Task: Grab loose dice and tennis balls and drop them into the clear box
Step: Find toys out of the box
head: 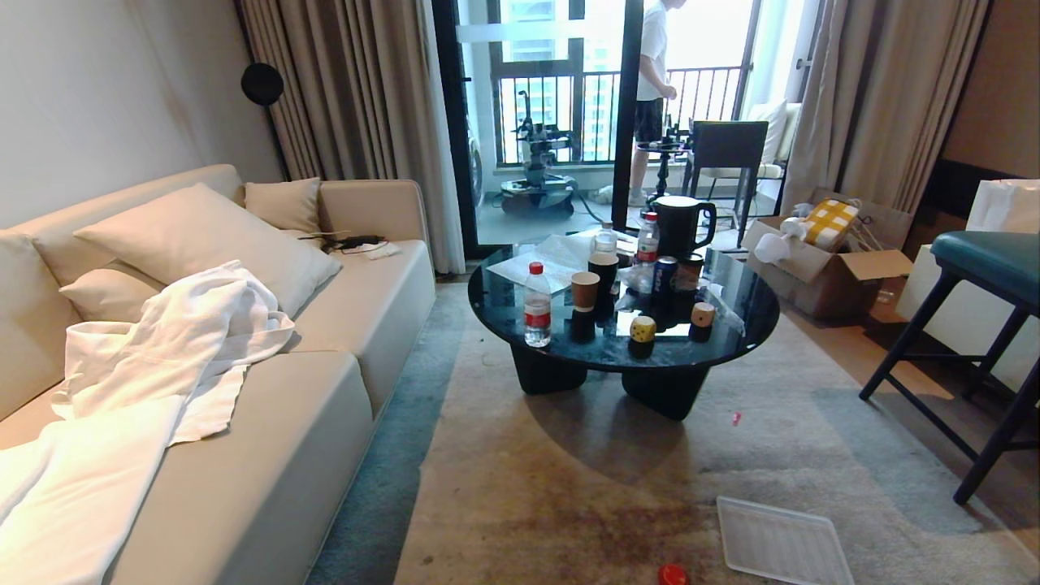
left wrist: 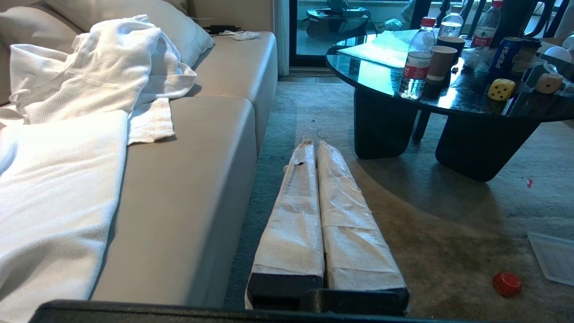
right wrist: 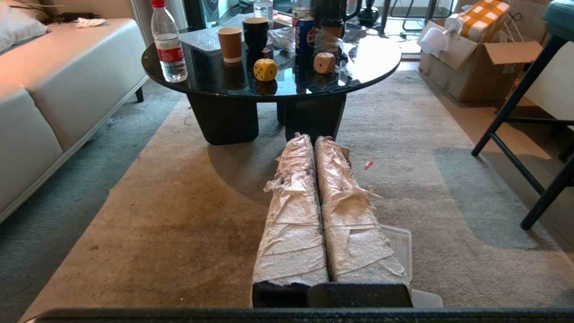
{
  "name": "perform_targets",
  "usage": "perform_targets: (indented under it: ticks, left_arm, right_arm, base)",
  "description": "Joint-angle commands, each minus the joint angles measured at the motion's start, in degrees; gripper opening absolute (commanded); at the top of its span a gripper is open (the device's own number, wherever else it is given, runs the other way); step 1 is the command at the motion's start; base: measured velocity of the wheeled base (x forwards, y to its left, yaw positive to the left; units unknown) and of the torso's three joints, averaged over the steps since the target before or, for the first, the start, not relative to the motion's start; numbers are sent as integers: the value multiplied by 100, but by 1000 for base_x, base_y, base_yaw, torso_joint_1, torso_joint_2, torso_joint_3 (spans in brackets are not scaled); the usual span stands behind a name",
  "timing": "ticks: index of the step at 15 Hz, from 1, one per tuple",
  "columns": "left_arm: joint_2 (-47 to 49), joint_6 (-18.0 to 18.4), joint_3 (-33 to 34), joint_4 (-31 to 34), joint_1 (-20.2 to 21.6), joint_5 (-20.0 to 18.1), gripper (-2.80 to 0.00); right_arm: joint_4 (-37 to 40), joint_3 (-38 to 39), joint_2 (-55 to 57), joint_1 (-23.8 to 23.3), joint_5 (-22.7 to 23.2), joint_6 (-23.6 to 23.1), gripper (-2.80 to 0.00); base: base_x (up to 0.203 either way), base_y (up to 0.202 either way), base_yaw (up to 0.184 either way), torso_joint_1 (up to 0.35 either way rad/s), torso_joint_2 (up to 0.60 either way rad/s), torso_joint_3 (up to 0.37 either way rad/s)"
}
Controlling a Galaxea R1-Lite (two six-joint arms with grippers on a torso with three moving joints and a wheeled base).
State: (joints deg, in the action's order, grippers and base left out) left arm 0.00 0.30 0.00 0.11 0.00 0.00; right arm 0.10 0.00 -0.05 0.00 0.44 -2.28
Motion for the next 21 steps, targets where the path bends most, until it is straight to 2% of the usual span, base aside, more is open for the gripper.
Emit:
perform_targets:
  ticks: [1, 7, 21]
  left_arm:
    - [0, 14, 0, -2, 0, 0, -280]
    - [0, 14, 0, -2, 0, 9, -280]
    - [0, -3, 9, -2, 0, 0, -280]
  right_arm:
    - [-1, 9, 5, 0, 9, -1, -280]
    - [-1, 9, 5, 0, 9, -36, -280]
    - [-1, 9, 5, 0, 9, -36, -280]
  base:
    - [0, 0, 0, 0, 0, 0]
    - [0, 0, 0, 1, 0, -13]
    - [0, 0, 0, 2, 3, -188]
